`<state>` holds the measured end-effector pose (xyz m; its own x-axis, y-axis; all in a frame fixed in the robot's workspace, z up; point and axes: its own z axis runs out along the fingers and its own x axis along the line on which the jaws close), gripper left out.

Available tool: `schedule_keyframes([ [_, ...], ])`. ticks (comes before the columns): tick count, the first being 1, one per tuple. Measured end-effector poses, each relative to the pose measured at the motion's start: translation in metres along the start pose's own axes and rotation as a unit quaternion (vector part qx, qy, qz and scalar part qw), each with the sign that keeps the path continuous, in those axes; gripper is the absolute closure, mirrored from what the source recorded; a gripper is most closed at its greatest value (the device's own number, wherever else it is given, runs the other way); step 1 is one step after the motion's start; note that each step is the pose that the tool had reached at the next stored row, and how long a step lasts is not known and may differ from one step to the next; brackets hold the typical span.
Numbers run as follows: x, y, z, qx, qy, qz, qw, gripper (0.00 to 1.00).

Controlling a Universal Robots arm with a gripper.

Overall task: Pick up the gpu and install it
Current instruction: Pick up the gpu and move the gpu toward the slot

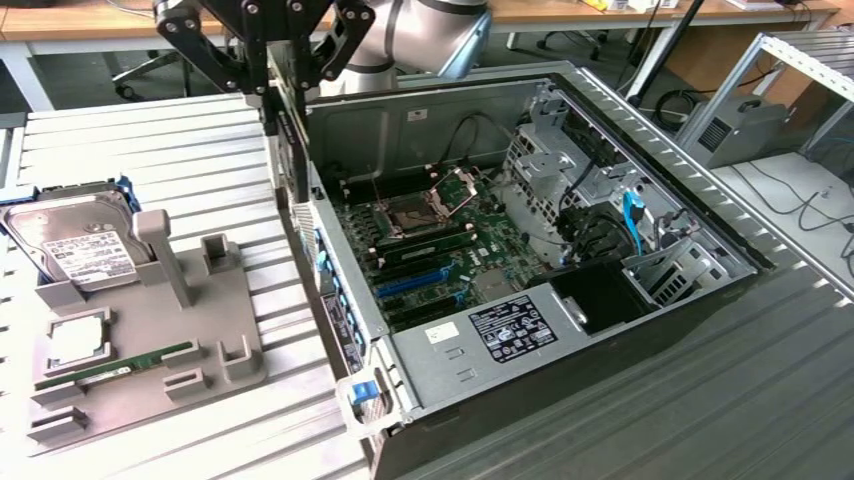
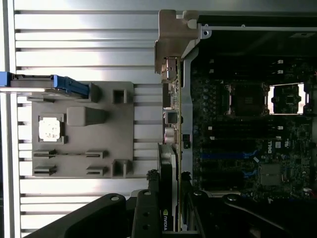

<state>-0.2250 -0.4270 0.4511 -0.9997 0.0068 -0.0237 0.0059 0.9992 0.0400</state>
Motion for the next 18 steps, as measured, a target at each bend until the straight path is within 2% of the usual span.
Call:
schedule_keyframes([
  [5,-0.015,0.0004,0.0004,0.0000,0.0000,0.000,1.0000,0.73],
  [14,-0.048,0.0014,0.0011,0.0000,0.0000,0.000,1.0000,0.73],
  [18,-0.069,0.0021,0.0016,0.0000,0.0000,0.000,1.0000,0.73],
])
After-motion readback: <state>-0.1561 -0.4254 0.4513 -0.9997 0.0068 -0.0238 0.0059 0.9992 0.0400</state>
